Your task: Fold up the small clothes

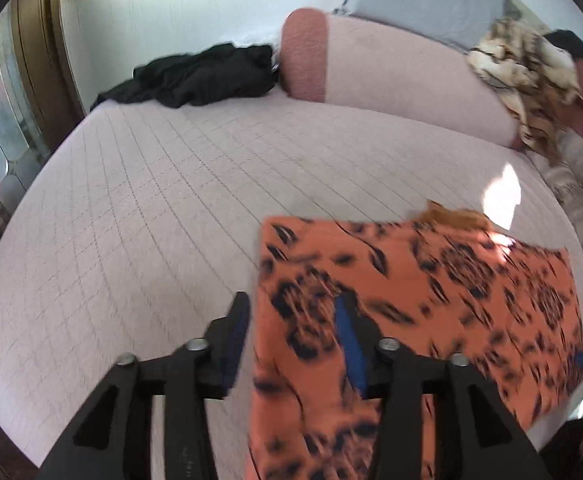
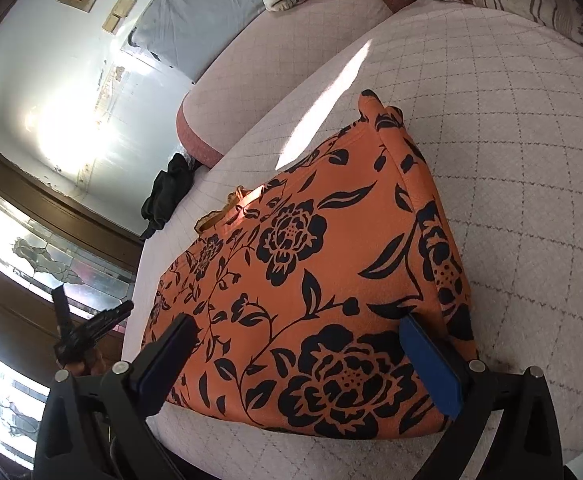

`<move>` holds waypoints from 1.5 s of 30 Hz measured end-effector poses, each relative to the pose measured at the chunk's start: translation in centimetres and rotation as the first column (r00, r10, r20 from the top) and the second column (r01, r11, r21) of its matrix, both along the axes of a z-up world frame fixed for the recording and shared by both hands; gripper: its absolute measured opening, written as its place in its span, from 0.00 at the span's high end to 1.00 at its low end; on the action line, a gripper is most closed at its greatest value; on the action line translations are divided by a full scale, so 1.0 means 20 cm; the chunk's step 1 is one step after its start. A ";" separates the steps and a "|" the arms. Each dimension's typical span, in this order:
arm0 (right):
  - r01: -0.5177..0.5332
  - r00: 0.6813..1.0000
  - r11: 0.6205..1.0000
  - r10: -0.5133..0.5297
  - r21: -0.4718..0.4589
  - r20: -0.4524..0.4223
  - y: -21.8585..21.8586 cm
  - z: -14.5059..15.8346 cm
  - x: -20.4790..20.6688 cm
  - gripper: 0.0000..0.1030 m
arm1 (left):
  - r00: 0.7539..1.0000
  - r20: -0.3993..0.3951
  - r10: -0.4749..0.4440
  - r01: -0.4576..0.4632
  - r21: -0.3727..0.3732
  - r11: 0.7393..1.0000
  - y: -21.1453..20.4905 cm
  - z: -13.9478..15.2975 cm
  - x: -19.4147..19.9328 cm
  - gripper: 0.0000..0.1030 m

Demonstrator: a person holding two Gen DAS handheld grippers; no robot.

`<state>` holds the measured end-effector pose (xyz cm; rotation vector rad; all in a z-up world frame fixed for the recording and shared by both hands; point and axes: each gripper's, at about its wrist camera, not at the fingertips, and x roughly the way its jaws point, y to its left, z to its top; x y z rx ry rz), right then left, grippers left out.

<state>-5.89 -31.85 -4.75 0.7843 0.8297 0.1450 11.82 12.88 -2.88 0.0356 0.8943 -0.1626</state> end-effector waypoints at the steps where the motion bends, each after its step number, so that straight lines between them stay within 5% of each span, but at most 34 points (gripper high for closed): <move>1: 0.002 1.000 1.000 -0.002 -0.003 0.013 0.01 0.03 -0.01 0.00 | 1.000 0.015 -0.023 0.023 0.010 1.000 -0.04 0.00 -0.07 0.46; 5: -0.044 0.995 0.998 0.041 0.032 0.087 0.07 0.14 0.02 0.01 | 0.999 -0.026 -0.043 0.044 0.041 0.998 -0.10 -0.14 -0.22 0.46; 7: -0.043 0.999 0.996 0.040 0.079 0.037 0.06 0.09 0.06 0.01 | 0.996 -0.092 -0.013 0.016 0.030 0.999 -0.06 -0.26 -0.23 0.46; 9: 0.026 0.997 0.997 -0.020 0.076 -0.079 -0.01 -0.06 0.07 0.06 | 0.998 -0.056 -0.027 0.030 0.050 0.998 -0.05 -0.27 -0.27 0.46; 11: 0.099 0.995 0.971 -0.091 0.219 -0.048 -0.11 -0.09 0.00 0.12 | 0.998 -0.046 -0.030 0.033 0.070 0.997 -0.06 -0.21 -0.29 0.46; 13: 0.132 0.989 0.975 -0.119 0.177 -0.085 -0.12 -0.03 0.00 0.10 | 0.999 -0.020 -0.045 0.046 0.031 0.998 -0.08 -0.15 -0.30 0.46; 18: 0.026 1.000 0.985 -0.023 0.173 -0.019 -0.04 0.12 0.18 0.09 | 0.998 -0.001 -0.070 0.070 -0.005 0.998 -0.19 -0.09 -0.29 0.44; 23: 0.053 0.990 0.992 -0.036 0.118 -0.136 -0.16 -0.04 0.50 0.09 | 0.996 -0.084 0.007 -0.006 0.016 1.000 -0.21 -0.20 -0.27 0.44; 26: 0.170 0.978 0.958 -0.135 0.231 -0.159 -0.29 -0.11 0.51 0.09 | 0.995 -0.100 0.024 -0.026 -0.012 1.000 -0.18 -0.22 -0.26 0.39; 28: 0.136 0.982 0.985 -0.120 0.105 -0.149 -0.25 0.02 0.54 0.08 | 0.995 -0.095 0.031 -0.031 0.002 1.000 -0.17 -0.23 -0.26 0.36; 30: 0.079 0.992 0.992 -0.068 0.101 -0.102 -0.21 0.08 0.56 0.07 | 0.995 -0.092 0.030 -0.030 -0.002 1.000 -0.17 -0.24 -0.26 0.36; 32: 0.064 0.994 0.994 -0.055 0.092 -0.099 -0.21 0.07 0.60 0.07 | 0.996 -0.090 0.026 -0.025 0.002 1.000 -0.17 -0.24 -0.25 0.35; 34: 0.097 0.976 0.995 -0.092 0.013 -0.198 -0.26 -0.05 0.65 0.07 | 0.995 -0.092 0.023 -0.023 -0.001 1.000 -0.17 -0.25 -0.25 0.35; 37: 0.189 0.972 0.974 -0.168 0.126 -0.165 -0.32 -0.06 0.56 0.07 | 0.996 -0.089 0.016 -0.016 0.001 1.000 -0.16 -0.24 -0.26 0.33; 42: 0.064 0.993 0.995 -0.056 0.077 -0.107 -0.14 0.10 0.41 0.07 | 0.998 -0.068 0.015 -0.014 0.013 1.000 -0.17 -0.25 -0.27 0.30; 45: -0.003 0.990 0.998 0.012 0.060 -0.141 -0.05 0.04 0.36 0.07 | 0.997 -0.070 0.019 -0.018 0.015 1.000 -0.17 -0.25 -0.28 0.30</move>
